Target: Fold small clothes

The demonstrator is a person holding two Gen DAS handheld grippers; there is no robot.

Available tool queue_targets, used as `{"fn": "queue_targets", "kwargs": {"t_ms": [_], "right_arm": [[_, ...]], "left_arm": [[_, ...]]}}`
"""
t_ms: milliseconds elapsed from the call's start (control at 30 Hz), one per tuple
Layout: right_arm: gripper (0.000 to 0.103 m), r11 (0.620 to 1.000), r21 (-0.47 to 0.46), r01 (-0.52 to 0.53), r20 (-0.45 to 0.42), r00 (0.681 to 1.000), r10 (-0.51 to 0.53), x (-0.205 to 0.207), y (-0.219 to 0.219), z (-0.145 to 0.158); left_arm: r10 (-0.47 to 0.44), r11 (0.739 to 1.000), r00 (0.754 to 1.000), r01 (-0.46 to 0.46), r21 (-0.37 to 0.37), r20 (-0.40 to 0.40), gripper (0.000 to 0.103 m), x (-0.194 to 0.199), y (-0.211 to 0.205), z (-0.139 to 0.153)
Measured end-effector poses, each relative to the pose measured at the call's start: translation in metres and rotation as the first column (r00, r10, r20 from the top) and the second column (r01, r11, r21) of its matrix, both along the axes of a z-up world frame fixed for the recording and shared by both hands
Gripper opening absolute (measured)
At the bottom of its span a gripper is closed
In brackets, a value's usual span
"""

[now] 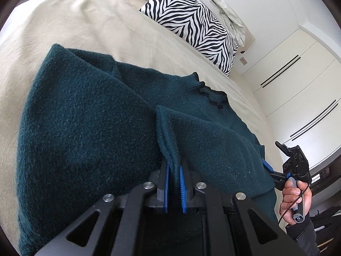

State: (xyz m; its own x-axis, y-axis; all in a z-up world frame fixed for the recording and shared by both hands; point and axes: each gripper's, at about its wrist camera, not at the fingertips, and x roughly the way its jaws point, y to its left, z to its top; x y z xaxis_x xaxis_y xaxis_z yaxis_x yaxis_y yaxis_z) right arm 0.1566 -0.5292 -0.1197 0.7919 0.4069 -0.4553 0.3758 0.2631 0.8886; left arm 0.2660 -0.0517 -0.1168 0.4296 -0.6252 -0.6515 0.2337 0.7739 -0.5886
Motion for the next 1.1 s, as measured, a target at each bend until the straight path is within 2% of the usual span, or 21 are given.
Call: {"fn": "queue_targets", "kwargs": {"t_ms": [100,200,367,400,433,467,500,533,633,767,900,967,1100], "right_arm": [[0.064,0.999,-0.017,-0.036,0.048,0.998,0.036,-0.008,0.002,-0.008],[0.064,0.997,-0.047,-0.065,0.057,0.996,0.068,-0.032,0.008,-0.006],[0.064,0.987,-0.108,-0.119,0.025,0.992,0.122,-0.088,0.021,0.006],[0.065,0.986,-0.121,-0.114,0.003,0.993,0.116,-0.103,0.022,0.010],[0.065,0.983,-0.149,-0.103,-0.028,0.995,0.100,-0.117,0.023,0.015],[0.065,0.979,-0.182,-0.094,-0.038,0.995,0.089,-0.134,0.025,0.021],[0.065,0.975,-0.205,-0.090,-0.029,0.996,0.085,-0.150,0.028,0.026],[0.065,0.972,-0.218,-0.088,-0.027,0.996,0.084,-0.166,0.033,0.030],[0.065,0.955,-0.280,-0.098,-0.054,0.995,0.086,-0.214,0.051,0.038],[0.065,0.920,-0.376,-0.109,-0.112,0.991,0.071,-0.275,0.074,0.044],[0.065,0.920,-0.381,-0.094,-0.130,0.990,0.048,-0.330,0.081,0.043],[0.065,0.917,-0.388,-0.094,-0.137,0.990,0.044,-0.350,0.084,0.043],[0.065,0.916,-0.387,-0.107,-0.145,0.988,0.054,-0.376,0.092,0.044]], "left_arm": [[-0.001,1.000,1.000,0.001,-0.007,0.003,0.014,0.000,0.000,0.000],[0.000,1.000,1.000,0.000,-0.019,-0.006,0.014,0.001,0.003,0.000],[0.037,0.999,0.998,-0.038,-0.017,-0.058,0.017,-0.013,0.019,0.015],[0.049,0.999,0.997,-0.049,-0.006,-0.055,0.028,-0.023,0.026,0.023],[0.055,0.998,0.998,-0.054,0.012,-0.038,0.045,-0.035,0.032,0.032],[0.063,0.998,0.998,-0.062,0.032,-0.014,0.051,-0.049,0.039,0.042],[0.075,0.996,0.997,-0.075,0.052,0.007,0.063,-0.065,0.048,0.050],[0.083,0.994,0.996,-0.084,0.066,0.018,0.067,-0.082,0.056,0.057],[0.099,0.992,0.995,-0.099,0.072,0.008,0.069,-0.134,0.085,0.065],[0.121,0.988,0.992,-0.115,0.107,-0.048,0.070,-0.199,0.117,0.056],[0.091,0.988,0.987,-0.073,0.134,-0.134,0.070,-0.253,0.128,0.034],[0.073,0.986,0.991,-0.056,0.157,-0.108,0.070,-0.278,0.131,0.033],[0.062,0.982,0.992,-0.040,0.186,-0.114,0.070,-0.295,0.126,0.033]]}}
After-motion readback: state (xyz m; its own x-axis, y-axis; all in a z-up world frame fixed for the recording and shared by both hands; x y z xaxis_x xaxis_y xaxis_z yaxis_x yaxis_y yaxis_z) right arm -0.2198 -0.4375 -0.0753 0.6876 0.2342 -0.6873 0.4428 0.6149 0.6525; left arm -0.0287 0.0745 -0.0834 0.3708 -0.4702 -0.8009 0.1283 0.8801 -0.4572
